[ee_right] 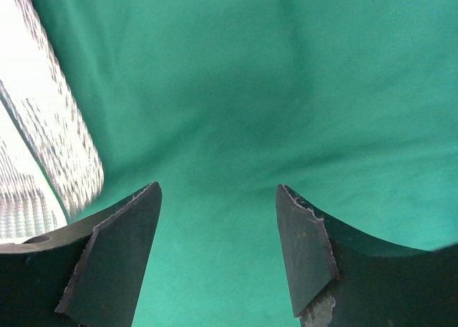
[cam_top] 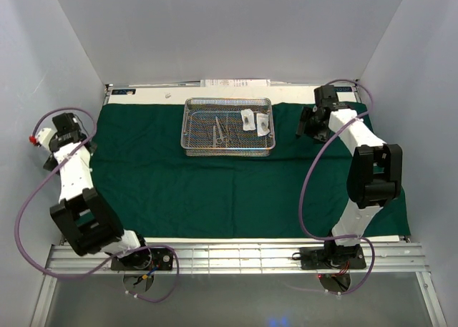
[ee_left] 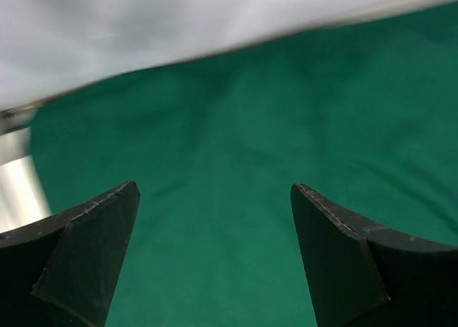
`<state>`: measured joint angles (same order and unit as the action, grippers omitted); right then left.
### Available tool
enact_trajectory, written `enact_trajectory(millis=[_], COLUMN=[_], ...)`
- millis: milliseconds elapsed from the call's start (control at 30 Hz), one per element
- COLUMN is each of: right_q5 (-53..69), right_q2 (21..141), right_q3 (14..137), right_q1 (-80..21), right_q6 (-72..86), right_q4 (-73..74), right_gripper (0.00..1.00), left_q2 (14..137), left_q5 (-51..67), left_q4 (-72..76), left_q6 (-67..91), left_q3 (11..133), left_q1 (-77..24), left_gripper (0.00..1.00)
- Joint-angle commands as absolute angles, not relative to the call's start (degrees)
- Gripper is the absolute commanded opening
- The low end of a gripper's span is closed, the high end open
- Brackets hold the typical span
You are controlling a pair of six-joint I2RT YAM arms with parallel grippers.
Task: Open and lay out the surgical kit
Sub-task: Smooth out the surgical kit at the center of the board.
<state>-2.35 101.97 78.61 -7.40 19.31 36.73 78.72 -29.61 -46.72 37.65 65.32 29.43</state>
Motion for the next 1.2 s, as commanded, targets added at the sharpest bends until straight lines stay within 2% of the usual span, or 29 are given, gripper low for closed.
enact_trajectory(millis=[0,267,367,467,733,967,1167], right_q5=[-8.77,-10.63,-10.38,-3.88,-0.62,2.98,2.99], right_q2=[103.35,113.45,116.35,118.47,125.41,130.69,134.46], right_q3=[84.80,100.62,101.86,101.87,104.94,110.56,113.81], right_q1=[-4.58,1.40,1.58,1.49,-1.65,-5.36,-8.26], right_q6=[19.69,17.41,14.07,10.55,4.31,0.35,0.70], right_q4=[36.56,34.38,30.52,27.08,21.89,20.48,20.30], right_gripper=[0.71,0.72,0.68,0.67,0.66,0.67,0.67], left_q2=[85.50,106.33,113.62,119.17,128.40,130.60,133.33], left_q5=[-17.40,-13.54,-11.96,-10.11,-5.45,-3.17,-7.20], left_q4=[-37.72,-33.93,-33.14,-32.35,-23.21,-14.33,-13.80], left_q6=[34.72,38.23,38.50,37.27,31.91,28.83,27.77], left_q3=[70.55,88.49,96.49,102.73,107.66,105.56,105.91], left_q1=[25.51,19.87,17.67,15.21,10.72,9.41,8.44], left_gripper=[0.98,0.98,0.98,0.98,0.98,0.98,0.98])
